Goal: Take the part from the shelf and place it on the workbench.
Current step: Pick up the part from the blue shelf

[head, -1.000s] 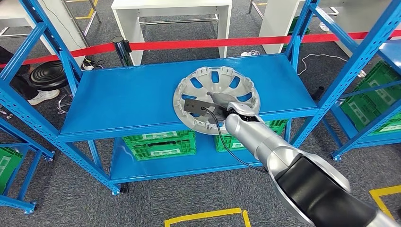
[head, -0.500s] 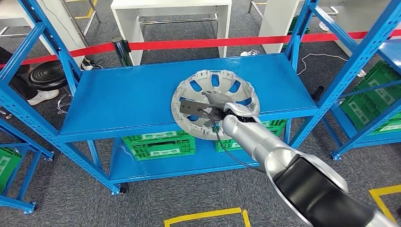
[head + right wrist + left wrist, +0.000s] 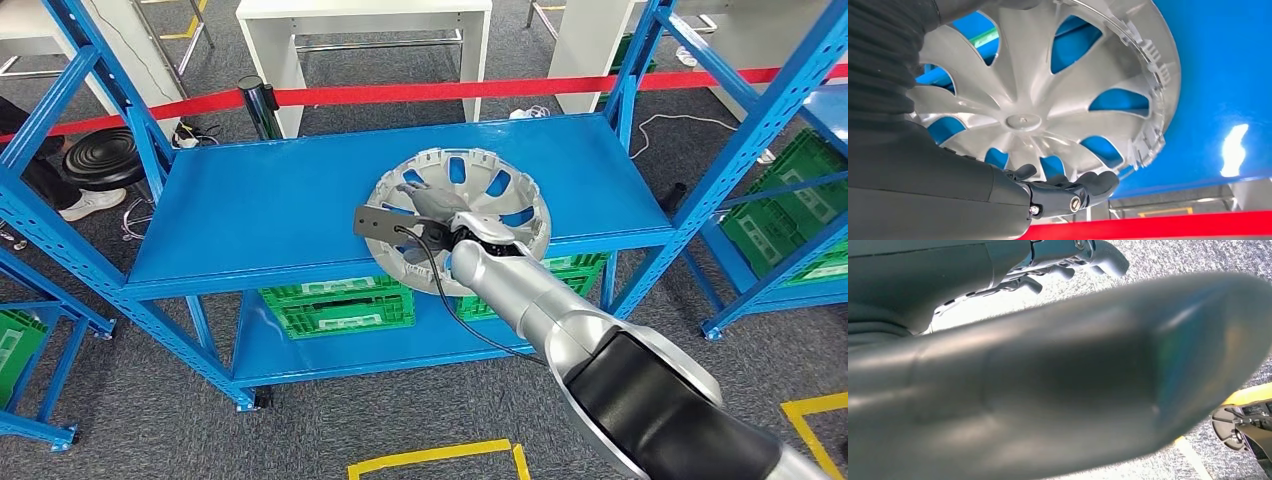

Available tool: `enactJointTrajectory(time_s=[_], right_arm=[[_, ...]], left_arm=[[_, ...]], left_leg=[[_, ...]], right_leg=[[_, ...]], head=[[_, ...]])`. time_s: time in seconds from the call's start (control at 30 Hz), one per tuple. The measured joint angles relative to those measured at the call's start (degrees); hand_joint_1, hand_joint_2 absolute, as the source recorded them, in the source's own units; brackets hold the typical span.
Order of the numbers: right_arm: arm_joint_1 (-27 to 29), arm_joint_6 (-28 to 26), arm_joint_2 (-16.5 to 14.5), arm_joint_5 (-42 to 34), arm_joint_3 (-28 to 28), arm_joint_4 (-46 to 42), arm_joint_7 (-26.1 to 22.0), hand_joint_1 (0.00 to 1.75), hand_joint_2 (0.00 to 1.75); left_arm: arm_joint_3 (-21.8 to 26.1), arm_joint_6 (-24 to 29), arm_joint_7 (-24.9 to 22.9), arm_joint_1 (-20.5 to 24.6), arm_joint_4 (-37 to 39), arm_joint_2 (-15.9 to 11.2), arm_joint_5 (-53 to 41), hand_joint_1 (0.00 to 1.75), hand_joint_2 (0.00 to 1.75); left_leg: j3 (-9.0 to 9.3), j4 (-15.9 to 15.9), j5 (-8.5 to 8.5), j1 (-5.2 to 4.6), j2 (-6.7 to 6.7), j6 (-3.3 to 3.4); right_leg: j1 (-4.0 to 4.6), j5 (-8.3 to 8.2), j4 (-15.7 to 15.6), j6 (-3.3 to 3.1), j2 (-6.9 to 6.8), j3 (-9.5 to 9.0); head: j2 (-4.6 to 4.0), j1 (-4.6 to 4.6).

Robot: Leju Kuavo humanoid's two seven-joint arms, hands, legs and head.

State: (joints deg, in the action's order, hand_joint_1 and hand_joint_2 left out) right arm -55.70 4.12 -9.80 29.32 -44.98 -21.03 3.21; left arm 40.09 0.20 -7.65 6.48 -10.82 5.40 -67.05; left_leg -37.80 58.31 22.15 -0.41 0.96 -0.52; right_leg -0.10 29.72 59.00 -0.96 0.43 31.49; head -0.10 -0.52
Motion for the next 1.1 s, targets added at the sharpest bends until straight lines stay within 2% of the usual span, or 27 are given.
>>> enactJointTrajectory(time_s=[0.23,0.47,0.57,0.83,1.1], right_arm=[[-0.47,-8.05,0.01,-0.21,0.02,-1.94,-4.45,0.00,1.75],[-1.07,-8.89,0.01,-0.78,0.15,-5.16,-5.28,0.00,1.75],[-1.12,-8.20,0.00,-0.96,0.20,-5.70,-5.13,0.00,1.75],[0.33,-0.83,-0.10,-1.70,0.00,-5.26,-1.91,0.00,1.75],[3.99,1.26,-0.10,-2.07,-0.28,-3.57,0.10,0.00,1.75]], left_arm=[[0.02,0.08,0.13,-0.37,0.00,0.00,0.02,0.00,0.00],[0.02,0.07,0.13,-0.41,0.00,0.00,-0.02,0.00,0.00],[0.02,0.06,0.20,-0.41,0.00,0.00,-0.10,0.00,0.00],[0.02,0.07,-0.15,-0.12,0.00,0.00,-0.59,0.00,0.00],[0.02,-0.05,-0.76,0.12,0.00,0.00,-1.02,0.00,0.00]], left_leg=[[-0.01,0.01,0.00,0.00,-0.01,0.00],[-0.01,0.00,0.00,0.00,-0.01,0.00],[-0.01,0.00,0.00,0.00,-0.02,0.00],[-0.01,0.00,0.00,0.00,-0.01,0.00],[-0.03,0.01,0.01,0.00,-0.01,0.01]], right_leg=[[0.00,-0.01,0.00,0.00,0.00,-0.01],[0.00,0.00,0.00,0.00,0.00,0.02],[0.00,0.00,0.00,0.00,0.00,0.03],[0.00,0.00,-0.02,0.00,0.00,0.03],[-0.01,0.00,-0.04,0.00,0.00,0.05]], head=[[0.01,0.00],[0.00,0.00],[-0.01,0.01],[0.00,0.01],[0.01,0.01]])
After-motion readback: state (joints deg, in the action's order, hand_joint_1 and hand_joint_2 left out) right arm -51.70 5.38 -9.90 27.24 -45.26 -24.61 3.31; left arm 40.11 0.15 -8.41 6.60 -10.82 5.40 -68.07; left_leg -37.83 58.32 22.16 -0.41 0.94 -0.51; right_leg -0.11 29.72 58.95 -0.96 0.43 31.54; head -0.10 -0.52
